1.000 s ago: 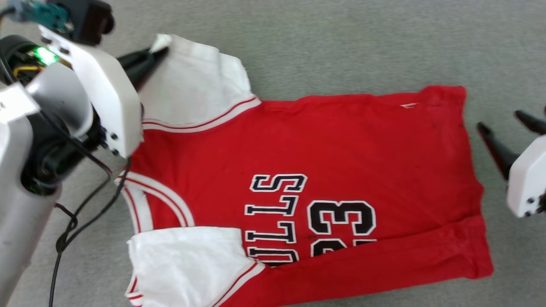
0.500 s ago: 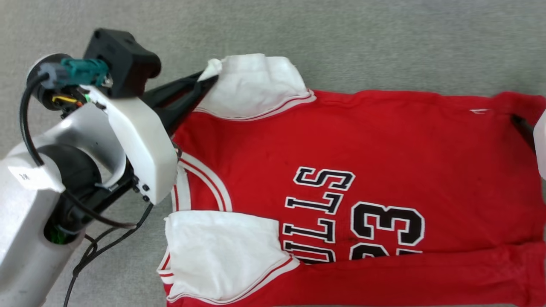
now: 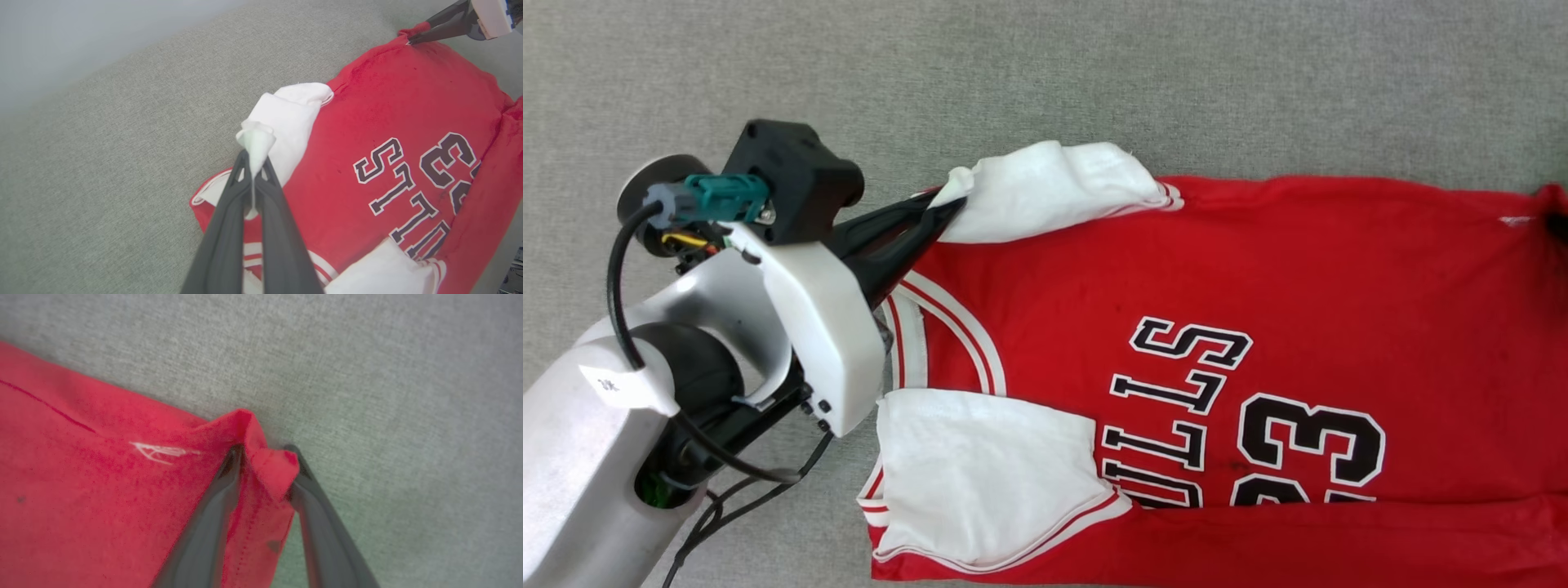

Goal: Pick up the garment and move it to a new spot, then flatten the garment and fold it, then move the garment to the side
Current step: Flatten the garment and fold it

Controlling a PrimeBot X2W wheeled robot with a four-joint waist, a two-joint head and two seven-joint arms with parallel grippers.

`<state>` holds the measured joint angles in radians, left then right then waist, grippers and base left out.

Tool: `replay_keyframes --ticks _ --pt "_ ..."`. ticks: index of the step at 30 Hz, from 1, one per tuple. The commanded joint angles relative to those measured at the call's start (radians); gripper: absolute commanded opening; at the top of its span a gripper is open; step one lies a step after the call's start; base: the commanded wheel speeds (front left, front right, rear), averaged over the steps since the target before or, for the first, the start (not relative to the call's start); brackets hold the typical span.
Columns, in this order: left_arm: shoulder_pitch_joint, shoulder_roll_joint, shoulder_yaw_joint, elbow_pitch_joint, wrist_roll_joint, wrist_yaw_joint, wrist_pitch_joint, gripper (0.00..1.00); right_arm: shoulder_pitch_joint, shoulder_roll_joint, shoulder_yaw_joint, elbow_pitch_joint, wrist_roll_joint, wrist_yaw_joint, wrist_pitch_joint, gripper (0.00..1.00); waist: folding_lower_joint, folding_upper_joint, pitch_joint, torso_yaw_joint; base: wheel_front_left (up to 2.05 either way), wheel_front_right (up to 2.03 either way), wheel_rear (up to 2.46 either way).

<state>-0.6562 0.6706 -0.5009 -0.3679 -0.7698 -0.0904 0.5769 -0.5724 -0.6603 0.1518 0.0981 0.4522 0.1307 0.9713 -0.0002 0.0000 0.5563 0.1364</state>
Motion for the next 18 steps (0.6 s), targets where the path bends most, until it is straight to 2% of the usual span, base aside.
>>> replay_keyframes --ticks 1,9,18 --pt "0.02 0.004 0.008 0.003 0.0 0.004 -0.009 0.0 0.057 0.028 0.028 0.049 0.01 0.0 -0.007 0.0 0.0002 0.0 -0.007 0.002 0.0 0.0 0.0" --pt "0.093 0.024 0.036 0.041 -0.004 0.021 -0.075 0.0 0.056 0.038 -0.037 0.034 0.033 0.0 -0.147 0.0 0.0002 0.0 -0.103 -0.019 0.0 0.0 0.0" --pt "0.248 0.062 0.062 0.029 -0.04 0.062 -0.115 0.0 0.177 0.094 -0.114 -0.029 0.077 0.0 -0.216 0.0 0.0002 0.0 -0.243 -0.049 0.0 0.0 0.0"
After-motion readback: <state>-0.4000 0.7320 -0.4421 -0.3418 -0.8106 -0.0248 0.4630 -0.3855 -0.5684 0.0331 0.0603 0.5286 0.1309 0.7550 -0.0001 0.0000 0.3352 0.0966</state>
